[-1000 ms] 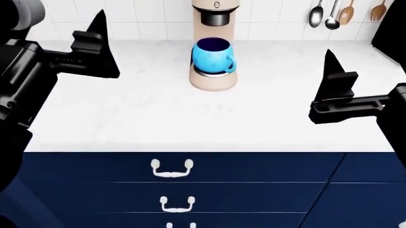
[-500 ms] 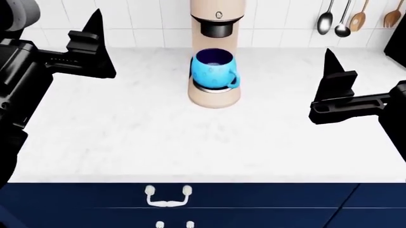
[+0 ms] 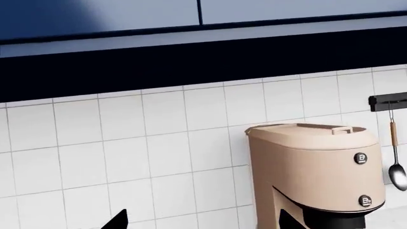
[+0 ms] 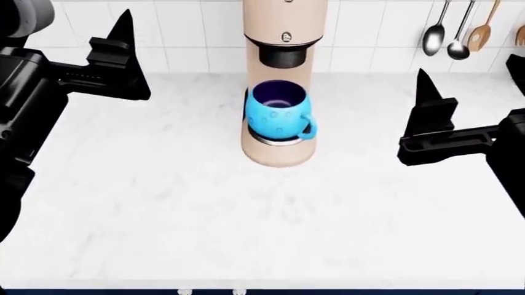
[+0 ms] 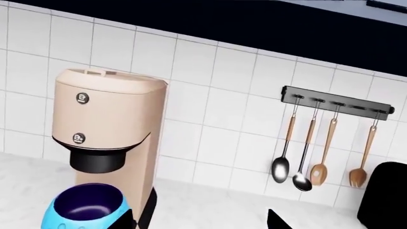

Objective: Pick the mug from under the coffee machine dispenser and place it on the counter.

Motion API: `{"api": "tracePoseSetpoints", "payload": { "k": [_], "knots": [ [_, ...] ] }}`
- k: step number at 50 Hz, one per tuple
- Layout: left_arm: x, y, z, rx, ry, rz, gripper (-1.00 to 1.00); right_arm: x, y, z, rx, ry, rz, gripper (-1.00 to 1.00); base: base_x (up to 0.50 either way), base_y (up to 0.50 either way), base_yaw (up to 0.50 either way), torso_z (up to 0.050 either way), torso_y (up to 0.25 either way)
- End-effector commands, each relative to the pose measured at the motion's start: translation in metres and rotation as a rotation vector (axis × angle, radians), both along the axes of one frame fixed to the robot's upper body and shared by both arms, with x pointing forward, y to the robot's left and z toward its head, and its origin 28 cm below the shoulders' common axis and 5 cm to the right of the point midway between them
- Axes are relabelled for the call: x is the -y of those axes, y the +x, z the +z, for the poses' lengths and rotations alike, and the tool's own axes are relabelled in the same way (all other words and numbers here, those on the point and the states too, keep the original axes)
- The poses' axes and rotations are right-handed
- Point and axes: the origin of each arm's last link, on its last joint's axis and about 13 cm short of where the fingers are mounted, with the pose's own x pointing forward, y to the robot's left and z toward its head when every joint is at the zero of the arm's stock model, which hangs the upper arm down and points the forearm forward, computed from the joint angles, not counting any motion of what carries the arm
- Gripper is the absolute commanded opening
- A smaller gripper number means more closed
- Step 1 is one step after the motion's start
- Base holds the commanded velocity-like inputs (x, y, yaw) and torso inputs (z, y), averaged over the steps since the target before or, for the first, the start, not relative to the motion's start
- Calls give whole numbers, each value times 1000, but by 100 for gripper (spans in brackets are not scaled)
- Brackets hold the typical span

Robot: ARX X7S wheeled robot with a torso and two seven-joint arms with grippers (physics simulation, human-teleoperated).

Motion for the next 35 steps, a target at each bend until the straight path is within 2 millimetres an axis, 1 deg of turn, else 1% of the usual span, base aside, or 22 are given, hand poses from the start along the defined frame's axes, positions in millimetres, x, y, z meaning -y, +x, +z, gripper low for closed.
{"api": "tracePoseSetpoints", "payload": {
  "k": [1, 22, 26, 28, 35],
  "knots": [
    [0, 2, -1, -5, 3, 6, 100, 1, 4, -2, -10, -3, 4, 100, 262, 0, 0, 0, 0],
    [2, 4, -1, -6, 10, 5, 100, 3, 6, -9, -29, -15, 3, 100, 259, 0, 0, 0, 0],
    [2, 4, 0, -6, 10, 4, 100, 4, 6, -11, -37, -31, 7, 100, 122, 0, 0, 0, 3],
    [2, 4, -1, -6, 10, 4, 100, 6, 3, -11, -50, -48, 24, 100, 0, 0, 0, 0, 0],
    [2, 4, -1, -5, 9, 1, 100, 19, -17, -13, -110, -87, 131, 100, 0, 0, 0, 0, 0]
  ]
}}
